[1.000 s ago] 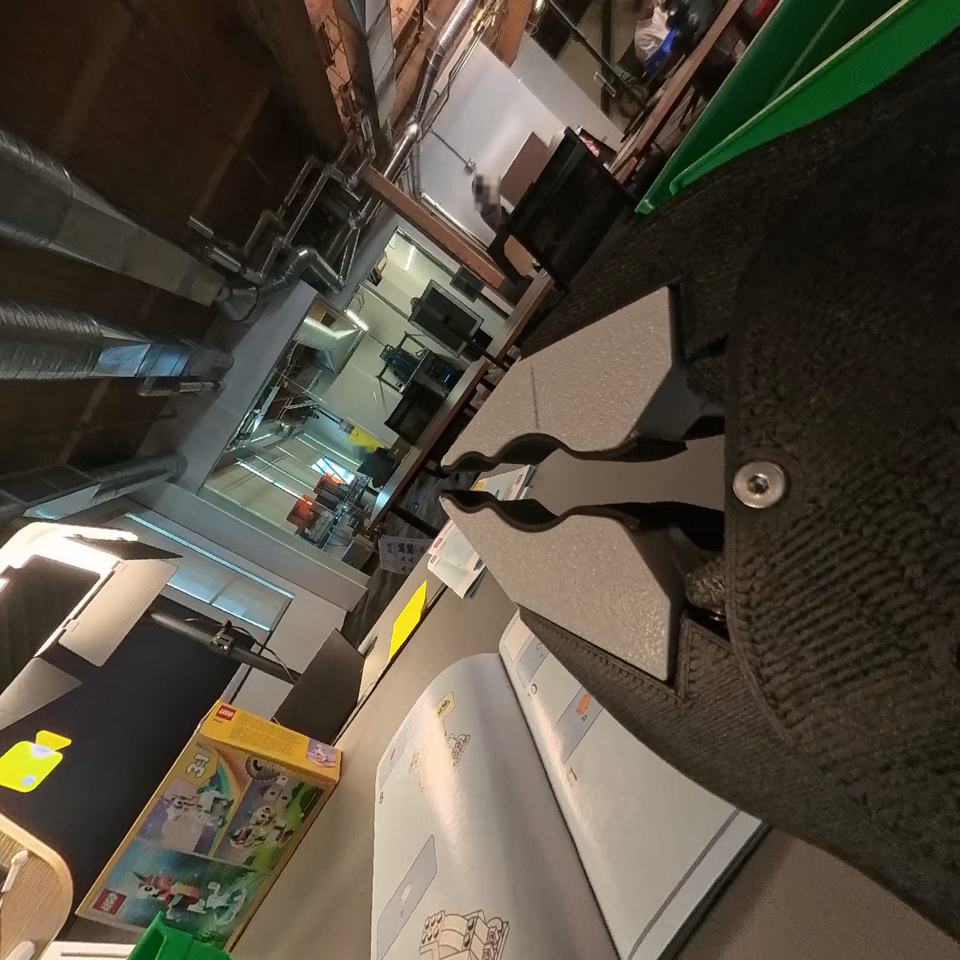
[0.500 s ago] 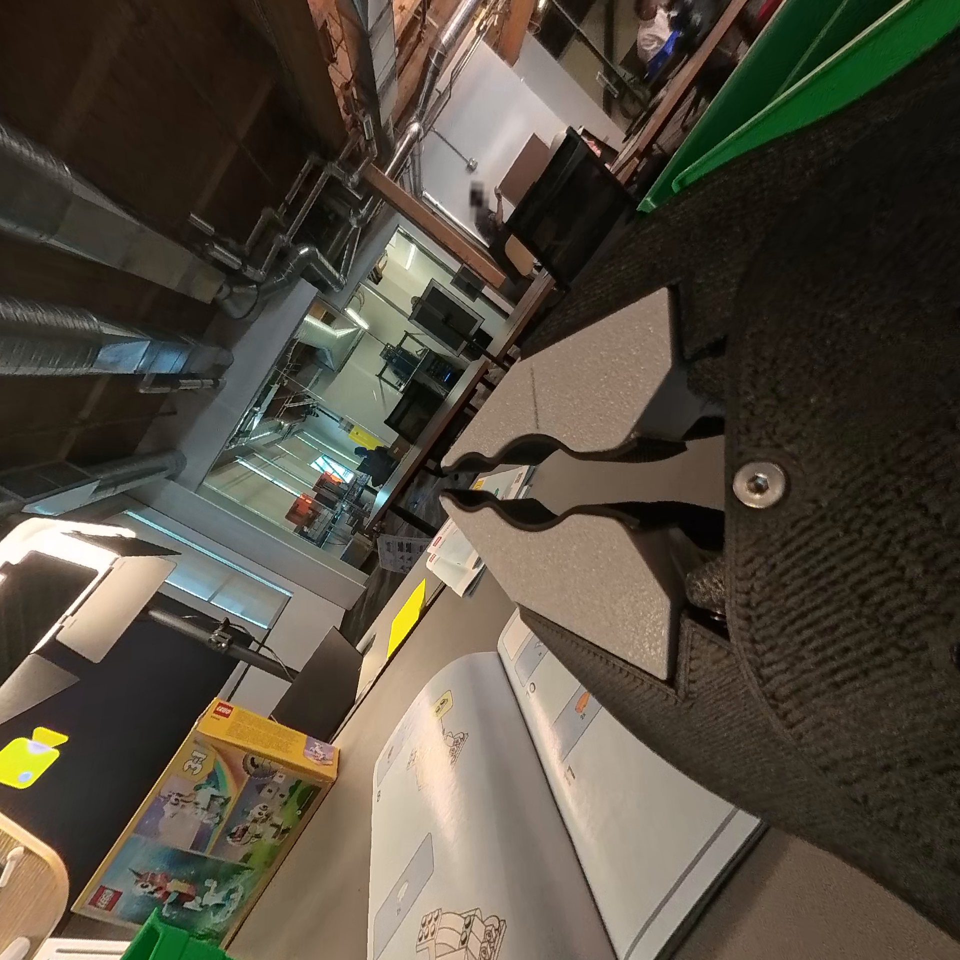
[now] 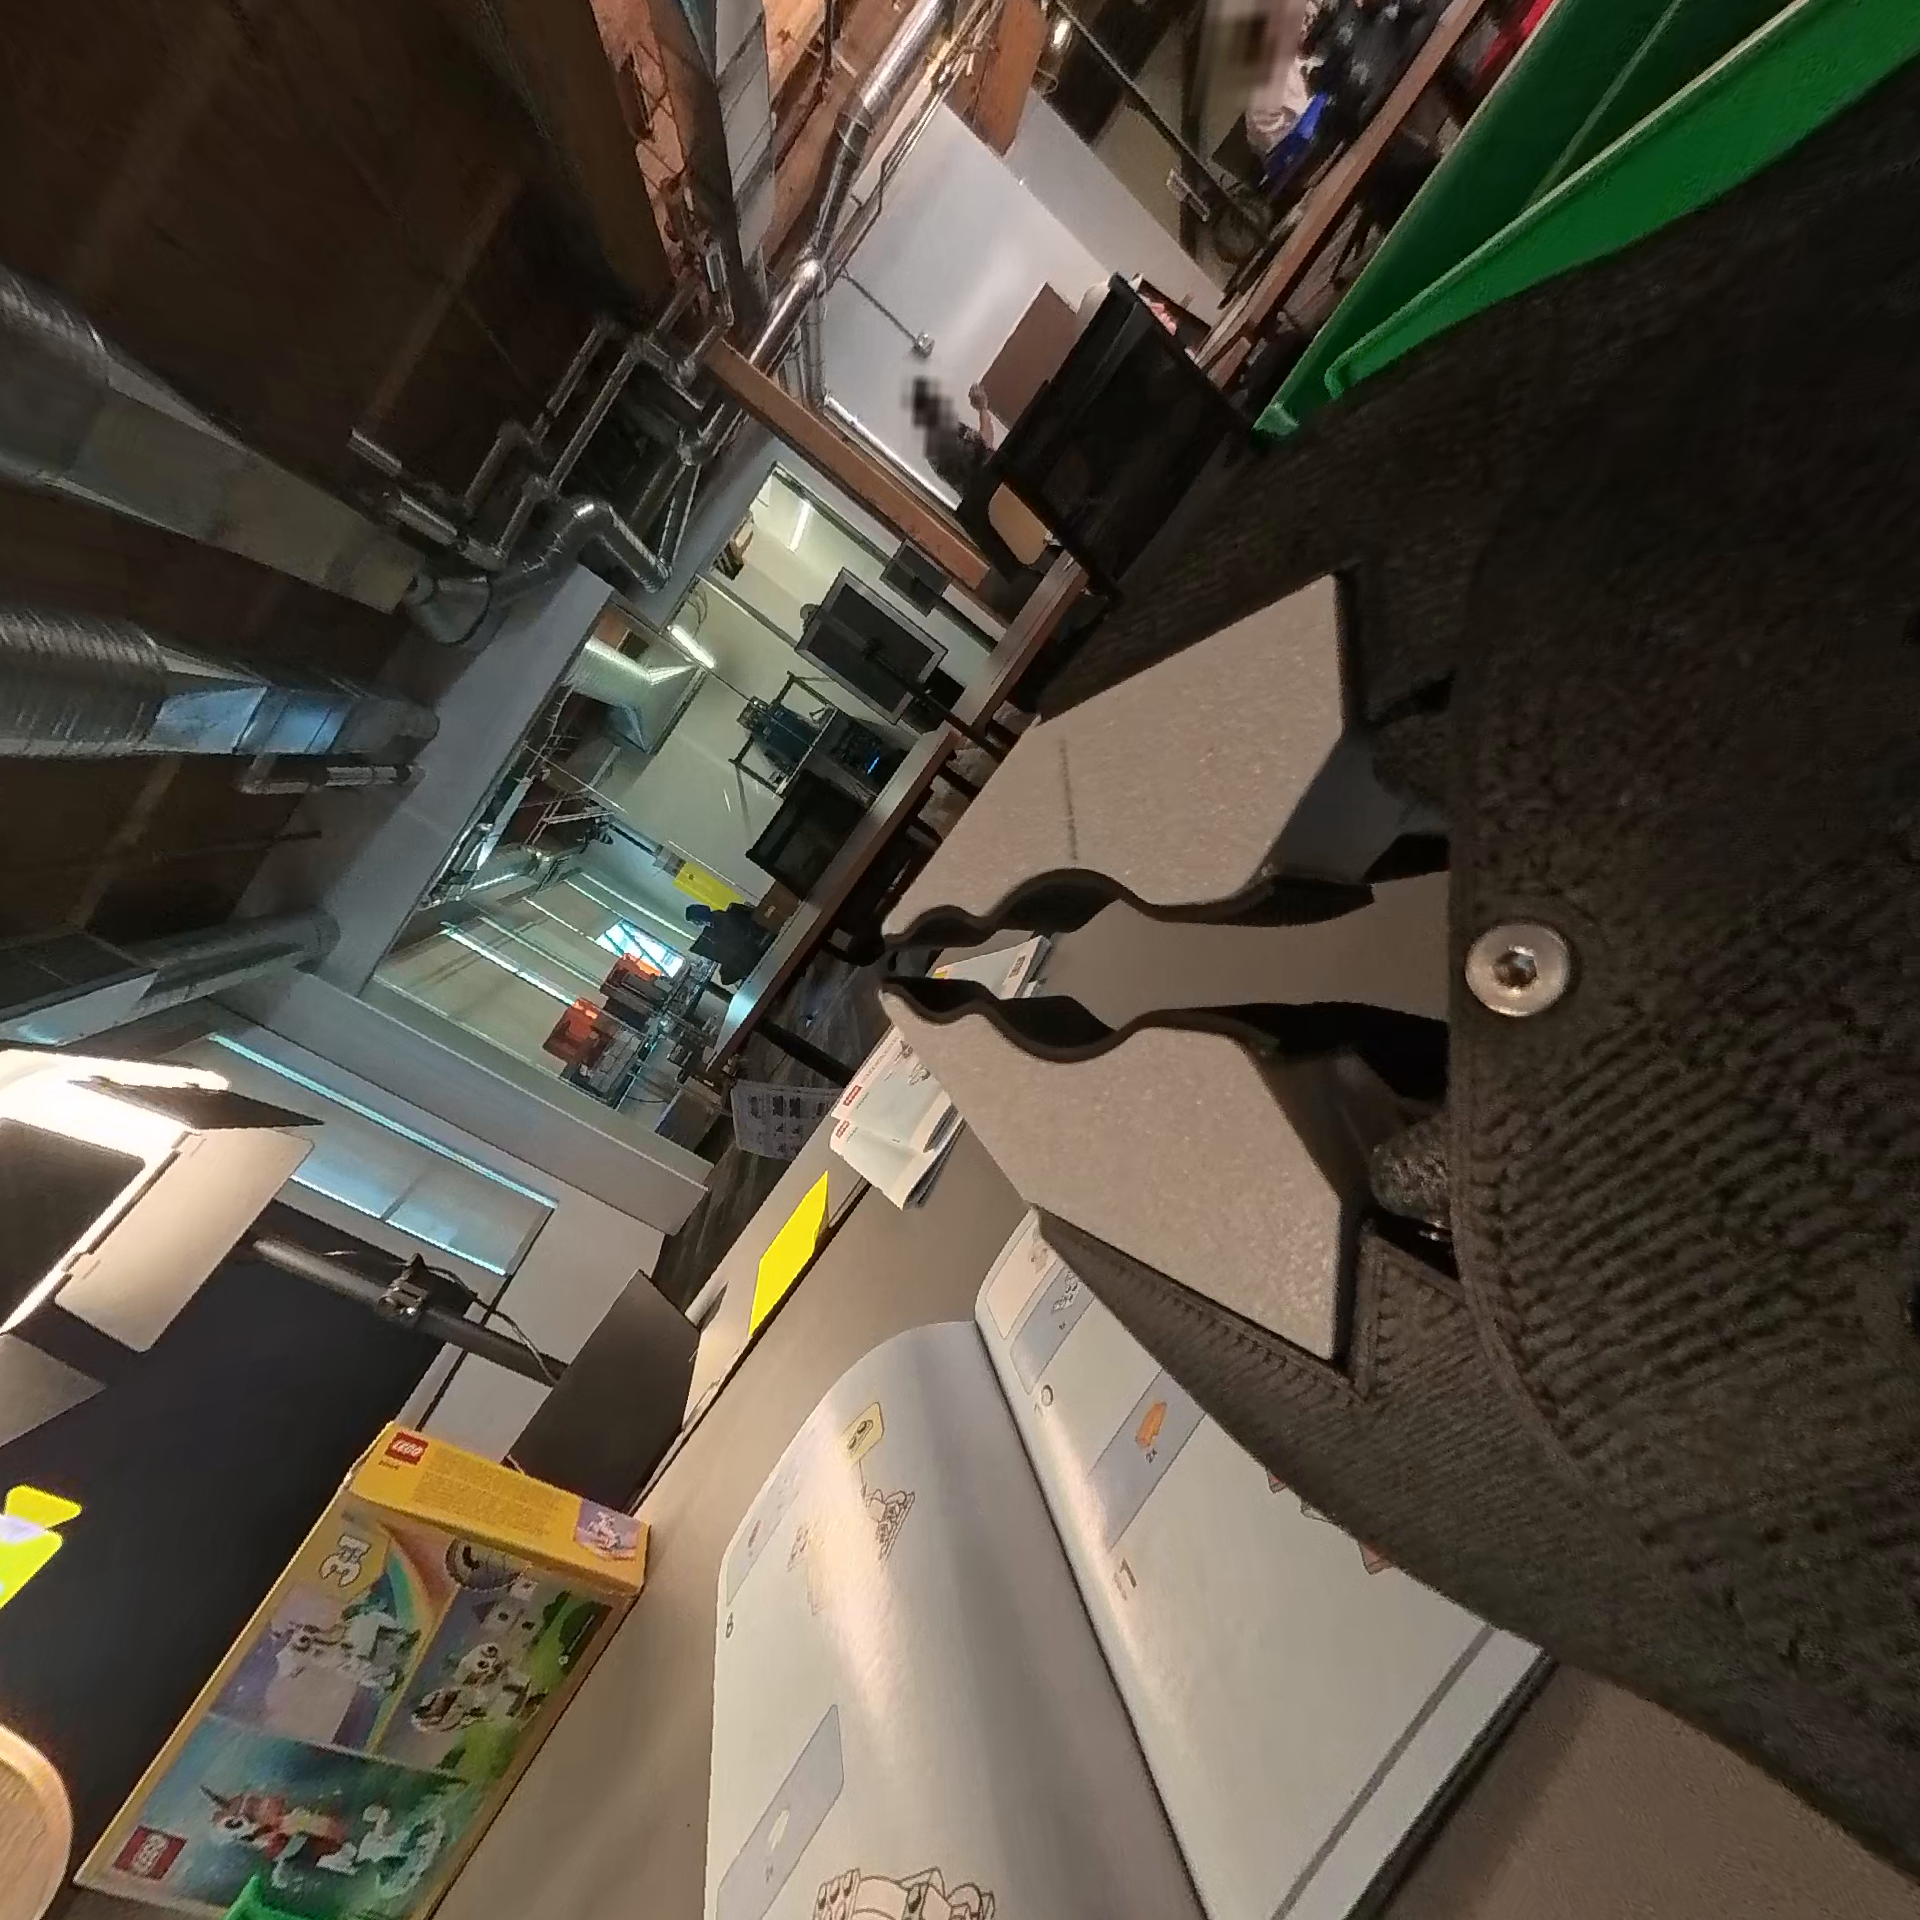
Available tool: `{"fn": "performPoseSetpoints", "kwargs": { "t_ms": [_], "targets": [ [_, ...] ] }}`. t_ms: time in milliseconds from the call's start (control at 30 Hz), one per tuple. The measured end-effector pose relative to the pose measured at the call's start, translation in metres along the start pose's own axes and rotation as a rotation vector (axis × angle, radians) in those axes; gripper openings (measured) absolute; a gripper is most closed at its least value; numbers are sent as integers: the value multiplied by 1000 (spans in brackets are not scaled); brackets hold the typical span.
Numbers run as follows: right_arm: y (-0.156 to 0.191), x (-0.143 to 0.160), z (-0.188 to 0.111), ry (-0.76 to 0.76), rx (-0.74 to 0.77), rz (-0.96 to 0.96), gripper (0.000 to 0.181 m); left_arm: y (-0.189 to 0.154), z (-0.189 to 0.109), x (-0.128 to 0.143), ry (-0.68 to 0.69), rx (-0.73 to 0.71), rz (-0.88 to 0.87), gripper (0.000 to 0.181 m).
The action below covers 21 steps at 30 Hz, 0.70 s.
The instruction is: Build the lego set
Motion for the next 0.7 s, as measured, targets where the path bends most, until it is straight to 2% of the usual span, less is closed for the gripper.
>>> {"fn": "performPoseSetpoints", "kwargs": {
  "t_ms": [33,133,200,300,333,500,700],
  "targets": [
    [0,0,0,5,1,-2,3,-2,9,-2,22,12,124,11],
    [-1,3,2,29,5,0,3,-14,44,-1,113,74,434,8],
    [-1,5,4,50,3,1,3,-25,67,0,188,211,506,11],
    [0,5,4,67,10,-17,3,-42,90,11,331,539,663,16],
    [1,5,5,73,9,-27,3,-44,97,16,380,592,729,16],
    [5,6,8,106,-3,-73,3,-30,138,27,613,509,949,19],
    [6,7,9,125,-9,-88,3,-27,167,34,817,575,943,16]
  ]
}}
Point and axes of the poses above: each gripper's, where its closed fingertips meet, z out along the fingers, x out of its underside, y = z × x across the jaws, the point moved 8 cm from there along -z, back along the fingers, and after that the axes turned 15 degrees about -x, right-handed, at the moved point
